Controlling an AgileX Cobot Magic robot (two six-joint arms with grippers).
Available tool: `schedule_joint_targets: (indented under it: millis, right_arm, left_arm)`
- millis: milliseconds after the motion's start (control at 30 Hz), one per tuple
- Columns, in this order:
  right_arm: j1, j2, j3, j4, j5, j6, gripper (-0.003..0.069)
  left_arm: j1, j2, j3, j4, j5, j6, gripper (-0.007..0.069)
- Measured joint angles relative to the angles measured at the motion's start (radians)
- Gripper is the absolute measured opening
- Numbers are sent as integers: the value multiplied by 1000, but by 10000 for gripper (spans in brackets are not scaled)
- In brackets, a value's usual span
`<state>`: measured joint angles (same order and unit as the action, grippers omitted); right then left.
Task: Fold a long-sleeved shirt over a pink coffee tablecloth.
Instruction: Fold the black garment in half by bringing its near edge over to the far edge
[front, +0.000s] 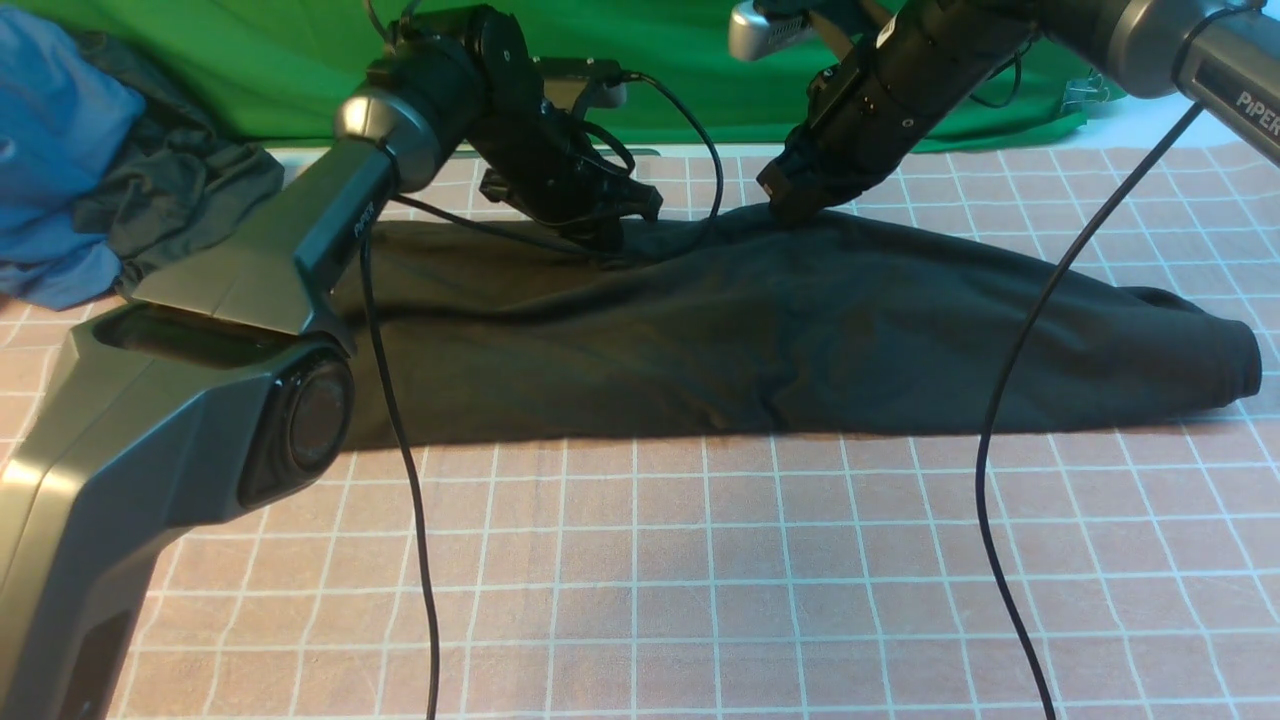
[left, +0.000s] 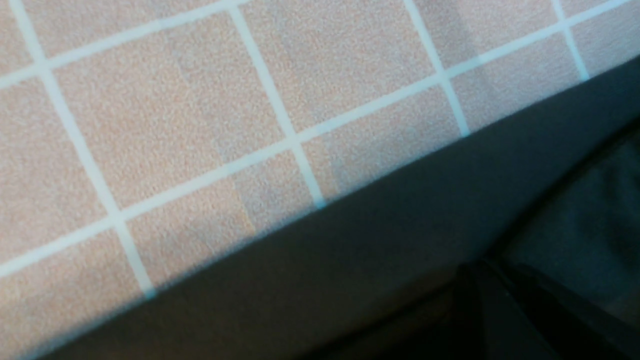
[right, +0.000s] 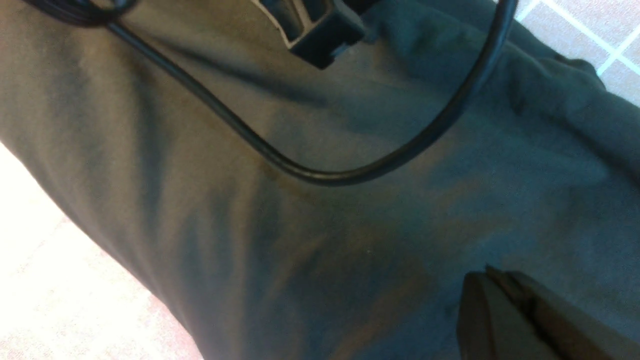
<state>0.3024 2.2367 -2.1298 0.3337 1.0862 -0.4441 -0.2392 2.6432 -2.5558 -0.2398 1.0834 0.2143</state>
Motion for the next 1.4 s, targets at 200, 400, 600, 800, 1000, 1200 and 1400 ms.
schedule_joint_targets:
  millis: [200, 400, 600, 800, 1000, 1200, 1400]
  right_arm:
    - [0, 0, 0, 0, 0, -1, 36]
    - [0, 0, 0, 0, -1, -1, 36]
    - [0, 0, 0, 0, -8, -1, 36]
    - [0, 0, 0, 0, -15, -1, 36]
    - [0, 0, 0, 1, -18, -1, 36]
    - [-7, 0, 0, -36, 13, 15, 36]
    - [-57, -65, 0, -65, 100, 58, 36]
  left_arm:
    - [0, 1, -20, 41, -48, 7, 13]
    - [0, 1, -21, 58, -100, 7, 13]
    - [0, 1, -21, 66, -166, 32, 13]
    - [0, 1, -21, 73, -199, 40, 15]
    - [-1, -11, -21, 117, -232, -7, 91]
    - [-12, -110, -21, 306, -100, -268, 230]
    - [-1, -238, -22, 350, 110, -305, 122]
